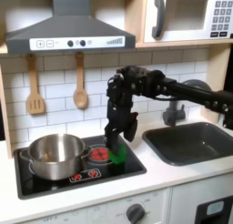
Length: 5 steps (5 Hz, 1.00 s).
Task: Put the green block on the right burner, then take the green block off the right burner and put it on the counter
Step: 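Take the green block off the right burner and put it on the counter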
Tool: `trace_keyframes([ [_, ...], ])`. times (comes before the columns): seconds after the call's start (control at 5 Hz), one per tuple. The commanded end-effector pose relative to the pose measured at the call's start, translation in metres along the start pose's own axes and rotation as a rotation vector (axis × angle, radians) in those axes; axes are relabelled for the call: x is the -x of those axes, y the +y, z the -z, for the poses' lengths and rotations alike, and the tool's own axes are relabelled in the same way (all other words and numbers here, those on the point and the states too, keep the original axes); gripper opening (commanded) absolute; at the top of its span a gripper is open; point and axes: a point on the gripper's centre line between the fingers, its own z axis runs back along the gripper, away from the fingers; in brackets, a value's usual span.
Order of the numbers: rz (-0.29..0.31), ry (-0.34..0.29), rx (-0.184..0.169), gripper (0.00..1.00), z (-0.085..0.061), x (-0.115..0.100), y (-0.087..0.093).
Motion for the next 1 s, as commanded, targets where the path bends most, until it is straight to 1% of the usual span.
trace_keyframes([
  [0.0, -0.004, 0.012, -0.006, 1.0, 0.01, -0.005, -0.002],
  [0.2, -0.009, 0.013, -0.003, 1.0, 0.015, -0.006, -0.003],
  [0.4, 0.009, 0.011, -0.007, 1.0, 0.02, -0.007, -0.012],
  [0.8, 0.006, 0.026, -0.025, 1.0, 0.034, -0.01, -0.017],
])
